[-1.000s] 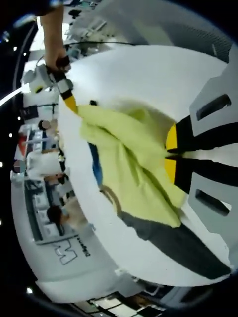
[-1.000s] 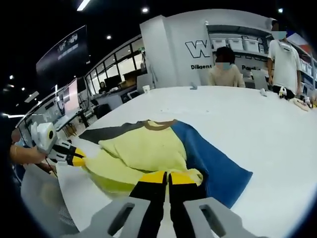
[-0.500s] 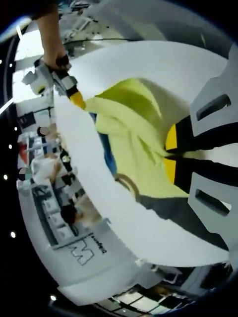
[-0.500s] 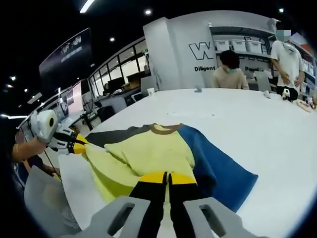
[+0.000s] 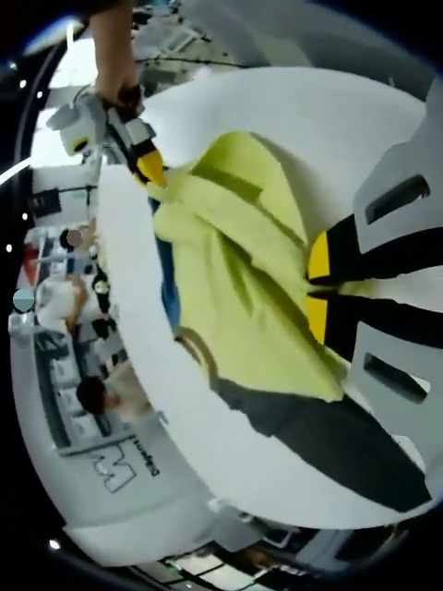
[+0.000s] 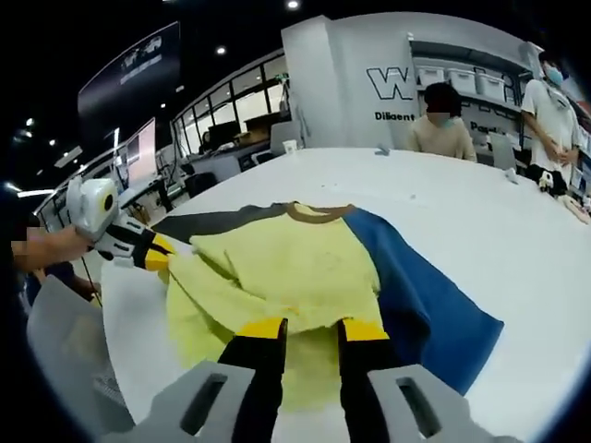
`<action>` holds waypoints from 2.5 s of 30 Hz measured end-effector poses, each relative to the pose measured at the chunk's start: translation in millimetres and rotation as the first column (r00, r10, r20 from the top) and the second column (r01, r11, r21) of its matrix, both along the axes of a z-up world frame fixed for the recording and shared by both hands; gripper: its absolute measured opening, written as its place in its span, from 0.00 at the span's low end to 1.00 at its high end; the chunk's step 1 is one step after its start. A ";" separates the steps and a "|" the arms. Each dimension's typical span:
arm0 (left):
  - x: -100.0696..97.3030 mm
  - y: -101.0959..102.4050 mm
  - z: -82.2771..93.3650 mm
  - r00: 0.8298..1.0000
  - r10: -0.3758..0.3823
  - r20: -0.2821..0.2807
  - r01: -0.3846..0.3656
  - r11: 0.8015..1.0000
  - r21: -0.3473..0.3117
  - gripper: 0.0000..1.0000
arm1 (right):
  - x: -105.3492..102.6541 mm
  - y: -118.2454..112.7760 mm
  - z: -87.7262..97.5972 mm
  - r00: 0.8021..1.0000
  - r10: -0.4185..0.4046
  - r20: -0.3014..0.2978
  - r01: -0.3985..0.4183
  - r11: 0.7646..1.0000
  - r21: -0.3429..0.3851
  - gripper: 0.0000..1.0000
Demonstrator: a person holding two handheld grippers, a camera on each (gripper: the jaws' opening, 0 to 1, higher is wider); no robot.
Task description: Fold the garment on the visible template until the final outline fits inside the template.
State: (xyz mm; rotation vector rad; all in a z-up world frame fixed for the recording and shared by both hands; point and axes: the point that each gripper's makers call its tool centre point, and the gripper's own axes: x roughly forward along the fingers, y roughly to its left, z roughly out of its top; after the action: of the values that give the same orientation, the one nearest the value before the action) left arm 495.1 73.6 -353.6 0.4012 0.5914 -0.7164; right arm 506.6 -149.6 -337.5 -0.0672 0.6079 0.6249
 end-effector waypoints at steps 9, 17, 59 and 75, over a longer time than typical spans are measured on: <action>-5.9 7.4 -18.4 0.998 0.028 -0.048 -0.029 1.000 -0.003 0.04 | -23.1 14.0 -24.6 0.993 0.105 -0.061 -0.111 0.989 -0.101 0.20; -10.9 3.0 -26.5 0.998 0.014 -0.054 -0.012 1.000 0.022 0.03 | -17.8 8.7 -55.8 0.987 0.138 -0.082 -0.154 0.961 -0.230 0.16; -86.1 37.8 23.2 0.998 -0.069 0.006 0.067 0.988 0.139 0.02 | -91.7 -14.7 27.6 0.997 0.033 0.064 -0.037 0.998 0.053 0.00; -152.0 35.9 -8.9 0.969 -0.187 -0.159 0.220 0.949 0.226 0.03 | -142.9 -23.9 -13.0 1.000 0.001 -0.028 0.000 0.999 0.045 0.00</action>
State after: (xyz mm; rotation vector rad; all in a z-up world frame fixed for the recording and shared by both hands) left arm 343.1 109.4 -362.5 0.6518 0.7779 -0.8778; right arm 363.7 -173.5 -350.5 -0.0167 0.6204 0.6402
